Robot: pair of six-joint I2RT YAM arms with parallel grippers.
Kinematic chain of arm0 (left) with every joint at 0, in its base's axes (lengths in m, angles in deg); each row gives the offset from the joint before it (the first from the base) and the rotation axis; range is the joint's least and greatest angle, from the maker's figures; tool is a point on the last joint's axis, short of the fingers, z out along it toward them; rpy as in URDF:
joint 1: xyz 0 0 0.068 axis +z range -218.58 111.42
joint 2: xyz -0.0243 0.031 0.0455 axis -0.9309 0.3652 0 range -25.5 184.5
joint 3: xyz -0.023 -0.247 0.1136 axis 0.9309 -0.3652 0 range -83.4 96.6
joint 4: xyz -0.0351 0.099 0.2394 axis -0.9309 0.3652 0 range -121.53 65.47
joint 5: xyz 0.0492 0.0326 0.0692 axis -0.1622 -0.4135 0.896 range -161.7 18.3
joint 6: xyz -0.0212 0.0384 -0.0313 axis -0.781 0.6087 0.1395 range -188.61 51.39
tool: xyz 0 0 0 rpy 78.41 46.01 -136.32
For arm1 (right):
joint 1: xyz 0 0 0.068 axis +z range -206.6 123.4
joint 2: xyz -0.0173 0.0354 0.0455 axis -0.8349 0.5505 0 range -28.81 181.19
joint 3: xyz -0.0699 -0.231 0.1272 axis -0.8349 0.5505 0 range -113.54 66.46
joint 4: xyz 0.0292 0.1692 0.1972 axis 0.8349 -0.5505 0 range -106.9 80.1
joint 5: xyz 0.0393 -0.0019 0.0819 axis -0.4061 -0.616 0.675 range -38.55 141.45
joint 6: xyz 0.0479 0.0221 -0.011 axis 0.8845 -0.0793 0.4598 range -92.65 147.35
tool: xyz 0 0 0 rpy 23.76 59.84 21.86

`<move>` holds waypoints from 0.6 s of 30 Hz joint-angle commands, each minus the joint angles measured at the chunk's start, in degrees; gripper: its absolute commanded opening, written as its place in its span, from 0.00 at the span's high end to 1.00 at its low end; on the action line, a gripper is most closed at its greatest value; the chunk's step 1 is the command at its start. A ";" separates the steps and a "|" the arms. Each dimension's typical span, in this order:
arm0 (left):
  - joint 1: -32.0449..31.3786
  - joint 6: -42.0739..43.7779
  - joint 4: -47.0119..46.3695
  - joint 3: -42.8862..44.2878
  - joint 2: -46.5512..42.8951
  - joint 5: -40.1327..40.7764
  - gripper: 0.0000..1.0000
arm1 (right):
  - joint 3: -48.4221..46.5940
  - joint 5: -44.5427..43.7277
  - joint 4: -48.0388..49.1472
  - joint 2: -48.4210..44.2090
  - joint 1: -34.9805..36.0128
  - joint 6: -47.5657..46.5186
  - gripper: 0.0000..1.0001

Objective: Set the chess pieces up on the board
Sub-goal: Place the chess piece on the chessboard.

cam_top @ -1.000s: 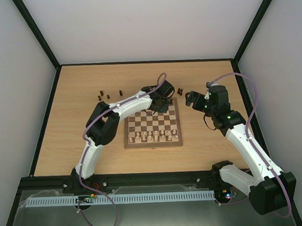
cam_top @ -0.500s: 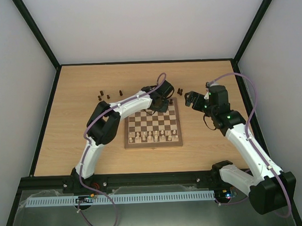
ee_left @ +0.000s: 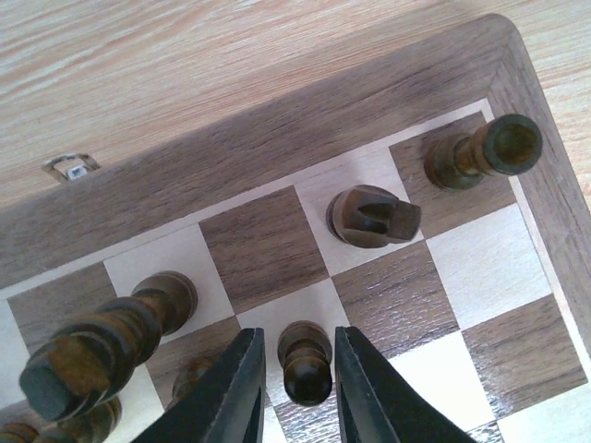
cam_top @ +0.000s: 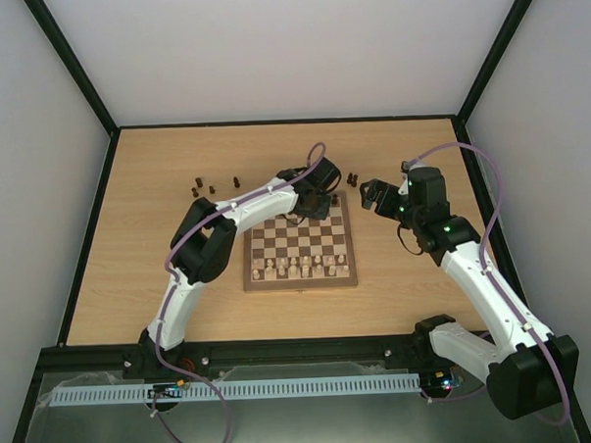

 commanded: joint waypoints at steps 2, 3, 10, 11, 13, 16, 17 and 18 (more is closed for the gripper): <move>0.32 -0.24 0.34 -0.20 -0.39 0.45 0.68 | 0.59 0.88 0.33 0.40 -0.22 -0.02 0.01; 0.32 -0.35 0.08 -0.60 -1.00 0.33 0.67 | 0.54 1.00 0.34 0.44 -0.26 0.03 0.01; -0.69 -0.44 0.80 -1.48 -6.04 0.01 0.66 | 0.59 1.43 0.44 0.62 -0.23 0.05 0.01; -1.17 -0.51 1.02 -1.61 -7.29 0.09 0.65 | 0.58 1.39 0.43 0.56 -0.22 0.05 0.02; -1.98 -0.36 1.16 -2.55 -10.48 0.70 0.61 | 0.57 1.56 0.43 0.45 -0.28 0.05 0.01; -2.51 -0.29 1.27 -5.50 -16.84 3.52 0.53 | 0.54 1.71 0.46 0.36 -0.25 0.05 0.01; -2.26 -0.23 1.57 -6.76 -18.94 5.23 0.50 | 0.48 1.81 0.42 0.36 -0.22 0.05 0.01; -1.87 -0.14 1.87 -8.20 -21.14 6.93 0.47 | 0.46 1.89 0.43 0.36 -0.23 0.05 0.01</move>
